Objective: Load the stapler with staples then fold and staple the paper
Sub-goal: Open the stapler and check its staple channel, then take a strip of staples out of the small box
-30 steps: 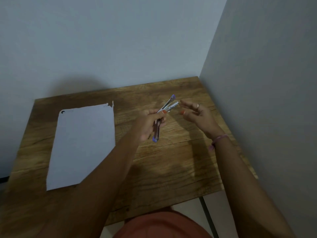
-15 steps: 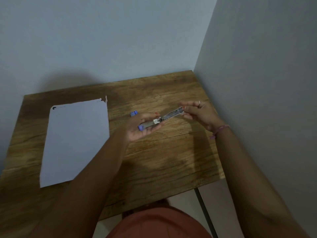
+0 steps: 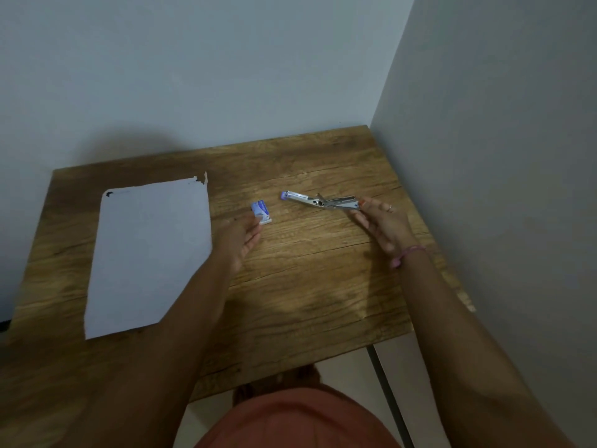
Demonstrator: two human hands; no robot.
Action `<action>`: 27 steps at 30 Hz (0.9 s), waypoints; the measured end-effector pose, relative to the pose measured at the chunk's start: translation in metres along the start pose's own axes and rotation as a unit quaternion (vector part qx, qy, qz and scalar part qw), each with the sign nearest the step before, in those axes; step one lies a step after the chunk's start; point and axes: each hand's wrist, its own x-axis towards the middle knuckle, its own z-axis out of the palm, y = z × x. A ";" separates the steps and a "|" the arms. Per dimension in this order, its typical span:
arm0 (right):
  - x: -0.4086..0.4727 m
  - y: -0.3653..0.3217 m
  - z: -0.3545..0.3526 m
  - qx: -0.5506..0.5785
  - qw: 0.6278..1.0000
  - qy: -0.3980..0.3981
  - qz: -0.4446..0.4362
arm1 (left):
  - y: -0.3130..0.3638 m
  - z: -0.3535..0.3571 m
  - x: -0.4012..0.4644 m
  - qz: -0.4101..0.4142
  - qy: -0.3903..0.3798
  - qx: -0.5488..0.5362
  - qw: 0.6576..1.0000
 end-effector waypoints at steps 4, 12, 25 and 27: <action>0.000 0.005 0.002 0.011 1.000 -0.006 0.001 | -0.003 -0.005 -0.001 0.017 0.005 0.012 1.000; -0.001 0.007 -0.004 -0.062 0.998 -0.015 -0.015 | -0.005 -0.010 0.002 0.036 0.008 0.044 0.998; -0.001 0.015 0.009 -0.149 0.984 0.082 -0.045 | -0.006 -0.010 0.003 0.028 -0.003 0.072 0.997; 0.001 0.016 0.010 -0.154 0.983 0.087 -0.048 | -0.006 -0.010 0.003 0.026 -0.007 0.074 0.997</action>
